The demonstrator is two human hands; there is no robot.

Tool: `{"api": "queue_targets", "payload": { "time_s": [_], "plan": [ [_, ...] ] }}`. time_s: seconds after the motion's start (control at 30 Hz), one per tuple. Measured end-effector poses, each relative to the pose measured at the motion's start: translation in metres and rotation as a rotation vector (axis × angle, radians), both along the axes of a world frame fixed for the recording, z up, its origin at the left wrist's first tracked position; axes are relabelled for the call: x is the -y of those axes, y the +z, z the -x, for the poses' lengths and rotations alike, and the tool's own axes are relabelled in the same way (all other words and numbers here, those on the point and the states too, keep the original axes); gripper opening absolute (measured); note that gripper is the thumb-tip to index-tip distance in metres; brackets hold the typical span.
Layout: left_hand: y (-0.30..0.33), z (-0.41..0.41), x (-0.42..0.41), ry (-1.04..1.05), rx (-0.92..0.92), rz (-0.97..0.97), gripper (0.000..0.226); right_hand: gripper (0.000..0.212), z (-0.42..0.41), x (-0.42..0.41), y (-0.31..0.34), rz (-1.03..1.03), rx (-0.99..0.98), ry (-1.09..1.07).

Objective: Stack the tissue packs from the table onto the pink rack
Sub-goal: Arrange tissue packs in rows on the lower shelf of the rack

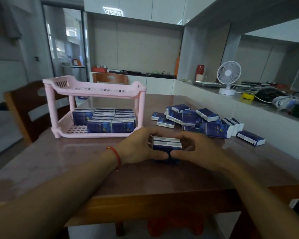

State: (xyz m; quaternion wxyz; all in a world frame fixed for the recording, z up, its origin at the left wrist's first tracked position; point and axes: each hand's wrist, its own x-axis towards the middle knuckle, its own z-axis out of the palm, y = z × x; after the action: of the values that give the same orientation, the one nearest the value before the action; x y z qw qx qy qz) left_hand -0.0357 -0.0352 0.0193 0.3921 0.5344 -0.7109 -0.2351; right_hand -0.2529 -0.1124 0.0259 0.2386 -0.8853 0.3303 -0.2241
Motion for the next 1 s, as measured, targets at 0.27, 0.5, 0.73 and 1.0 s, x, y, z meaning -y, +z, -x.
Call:
{"api": "queue_targets", "payload": {
  "time_s": [0.27,0.5,0.73,1.0],
  "plan": [
    [0.011,-0.059,-0.058,0.176,0.065,0.17,0.05,0.044,-0.068,-0.027,0.014,0.14,0.043,0.069],
    [0.009,-0.152,-0.105,1.081,0.015,0.675,0.027,0.049,-0.144,-0.036,0.033,0.085,0.208,0.129],
    [-0.004,-0.167,-0.099,0.968,-0.289,0.301,0.061,0.032,-0.228,-0.045,0.041,-0.066,0.252,0.148],
    [-0.007,-0.172,-0.099,0.875,-0.374,0.21,0.056,0.038,-0.277,-0.039,0.039,-0.229,0.325,0.096]
  ]
}}
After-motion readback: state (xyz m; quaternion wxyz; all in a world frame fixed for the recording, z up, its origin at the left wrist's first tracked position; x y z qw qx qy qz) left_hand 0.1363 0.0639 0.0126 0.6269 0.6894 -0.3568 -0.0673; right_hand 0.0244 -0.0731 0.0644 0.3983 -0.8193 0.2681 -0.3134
